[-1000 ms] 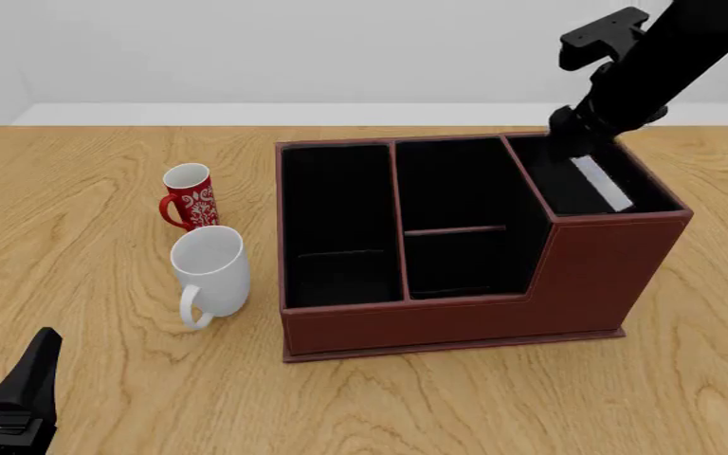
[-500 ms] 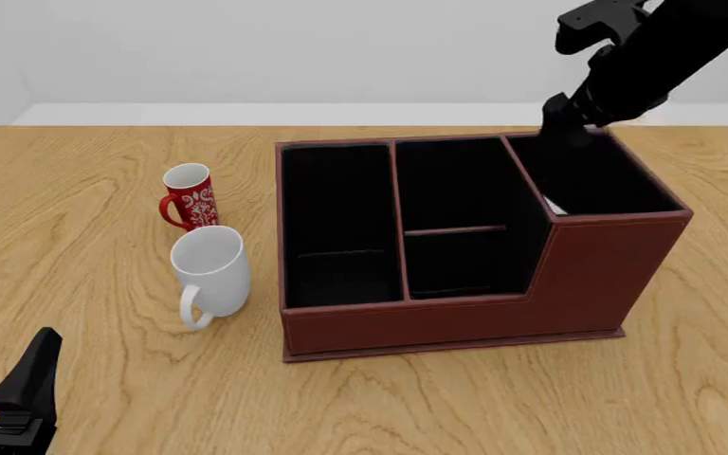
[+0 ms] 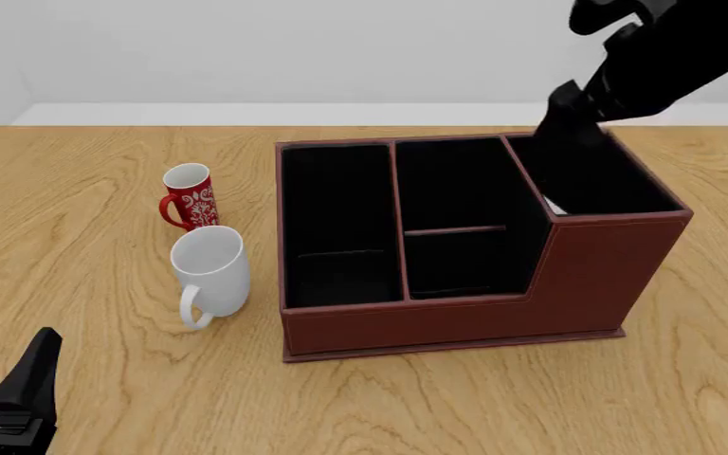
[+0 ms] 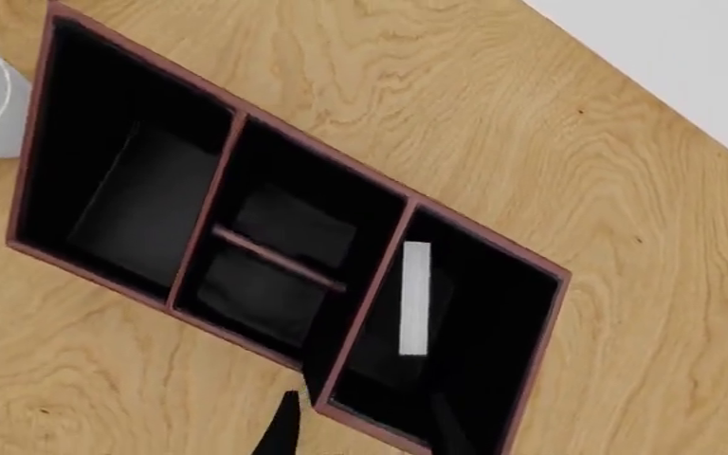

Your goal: Pick up the book and place it in the right compartment of the caddy.

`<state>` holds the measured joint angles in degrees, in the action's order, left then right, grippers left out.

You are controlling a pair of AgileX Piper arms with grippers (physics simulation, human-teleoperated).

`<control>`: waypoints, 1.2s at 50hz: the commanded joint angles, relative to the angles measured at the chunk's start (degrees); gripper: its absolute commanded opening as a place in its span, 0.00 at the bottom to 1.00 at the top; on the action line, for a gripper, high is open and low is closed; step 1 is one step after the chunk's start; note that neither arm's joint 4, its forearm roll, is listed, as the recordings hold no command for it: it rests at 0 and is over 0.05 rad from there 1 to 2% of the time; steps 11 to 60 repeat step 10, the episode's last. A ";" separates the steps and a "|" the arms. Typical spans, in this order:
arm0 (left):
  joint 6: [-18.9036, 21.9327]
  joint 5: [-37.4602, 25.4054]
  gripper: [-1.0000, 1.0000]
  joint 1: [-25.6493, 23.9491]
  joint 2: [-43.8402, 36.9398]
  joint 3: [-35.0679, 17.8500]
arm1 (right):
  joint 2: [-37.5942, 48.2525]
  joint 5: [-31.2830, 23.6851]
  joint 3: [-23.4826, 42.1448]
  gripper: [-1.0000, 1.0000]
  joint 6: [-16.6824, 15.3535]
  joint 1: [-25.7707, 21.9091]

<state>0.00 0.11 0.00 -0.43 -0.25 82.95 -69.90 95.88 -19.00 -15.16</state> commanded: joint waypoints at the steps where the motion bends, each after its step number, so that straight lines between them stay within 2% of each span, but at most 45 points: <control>1: 0.00 0.00 1.00 0.00 0.00 0.00 | -6.06 0.00 -3.26 1.00 2.09 -4.04; 3: 0.00 0.00 1.00 0.00 0.00 0.00 | -6.77 0.00 -2.38 1.00 3.03 -4.83; 6: 0.00 0.00 1.00 0.00 0.00 0.00 | -7.73 0.00 -4.04 1.00 1.91 -4.31; 10: 0.00 0.00 1.00 0.00 0.00 0.00 | -10.63 0.00 -5.33 1.00 2.71 -7.51; 60: 0.00 0.00 1.00 0.00 0.00 0.00 | -10.63 0.00 -5.33 1.00 2.71 -7.51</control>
